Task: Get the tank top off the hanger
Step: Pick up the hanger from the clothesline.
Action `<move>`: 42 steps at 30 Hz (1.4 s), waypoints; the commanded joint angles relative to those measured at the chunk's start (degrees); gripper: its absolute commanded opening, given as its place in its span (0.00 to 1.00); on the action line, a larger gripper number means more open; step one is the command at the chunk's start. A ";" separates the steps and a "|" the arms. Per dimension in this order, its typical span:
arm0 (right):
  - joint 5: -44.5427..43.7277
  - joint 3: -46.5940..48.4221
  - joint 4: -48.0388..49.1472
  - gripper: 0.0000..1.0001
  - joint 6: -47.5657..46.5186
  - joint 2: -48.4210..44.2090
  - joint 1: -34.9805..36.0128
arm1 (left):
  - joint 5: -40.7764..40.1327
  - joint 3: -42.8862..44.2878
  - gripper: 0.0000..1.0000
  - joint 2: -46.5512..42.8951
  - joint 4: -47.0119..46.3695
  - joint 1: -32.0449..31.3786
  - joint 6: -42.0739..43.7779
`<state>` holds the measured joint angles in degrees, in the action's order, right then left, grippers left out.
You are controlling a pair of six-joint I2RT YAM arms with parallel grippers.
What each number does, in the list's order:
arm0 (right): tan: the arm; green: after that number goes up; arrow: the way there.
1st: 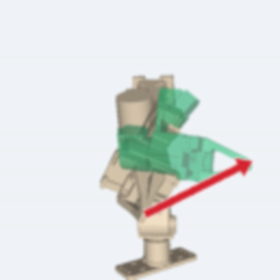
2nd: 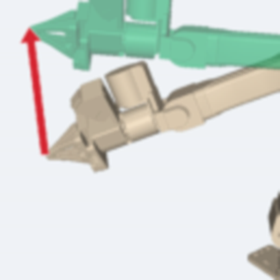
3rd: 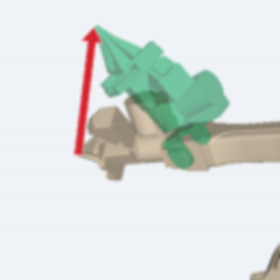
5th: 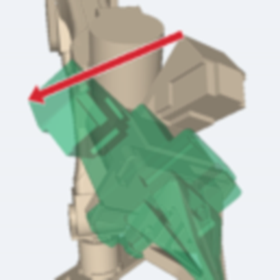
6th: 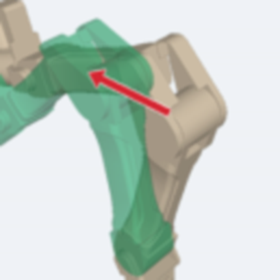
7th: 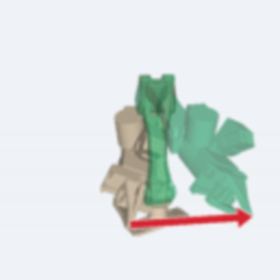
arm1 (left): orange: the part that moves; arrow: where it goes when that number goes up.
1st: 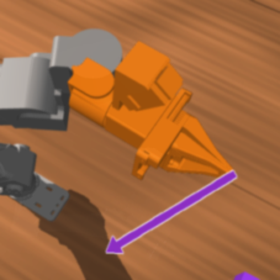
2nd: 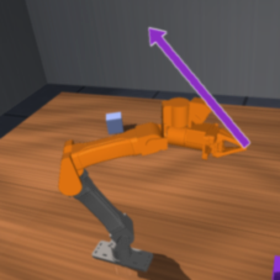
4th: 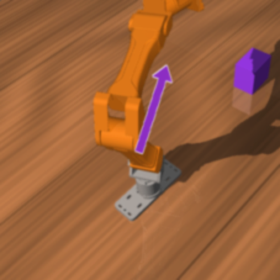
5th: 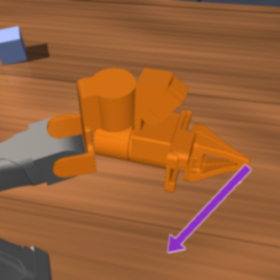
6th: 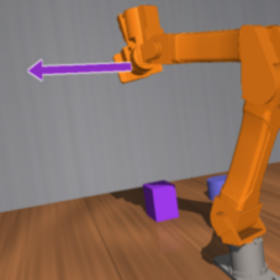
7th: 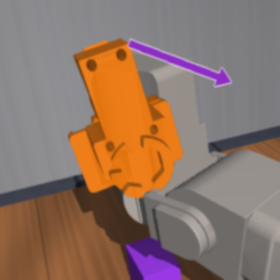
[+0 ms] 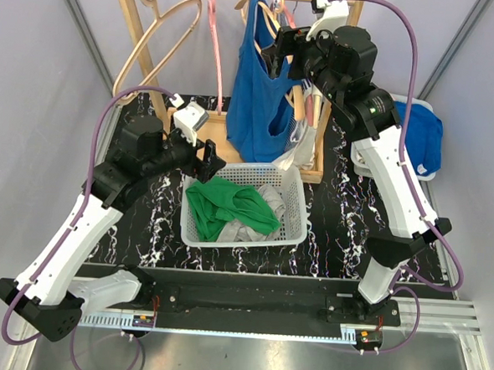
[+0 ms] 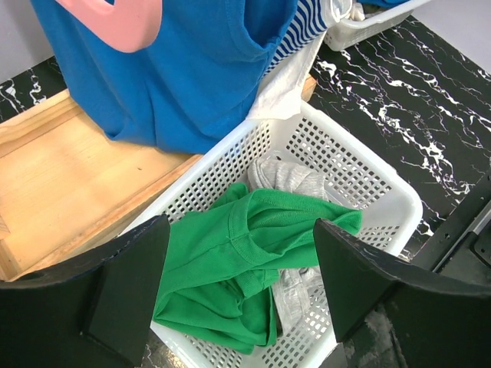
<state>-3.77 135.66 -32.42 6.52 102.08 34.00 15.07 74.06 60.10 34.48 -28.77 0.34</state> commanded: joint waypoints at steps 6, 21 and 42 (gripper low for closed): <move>-1.50 -0.48 0.08 0.93 1.04 1.63 -0.16 | 1.72 0.64 0.80 -1.30 -2.66 0.30 -0.16; -8.01 -5.92 0.78 0.92 -3.09 1.80 -0.07 | 2.77 1.43 0.80 -1.12 -2.05 0.21 -0.16; -6.16 -9.01 7.82 0.06 -5.21 -2.68 1.07 | 1.98 0.91 0.81 -1.03 -1.87 0.65 0.89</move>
<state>-9.89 121.97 -29.54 2.92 102.91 34.24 16.32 74.08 60.10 34.52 -28.42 0.40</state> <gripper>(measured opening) 0.307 0.803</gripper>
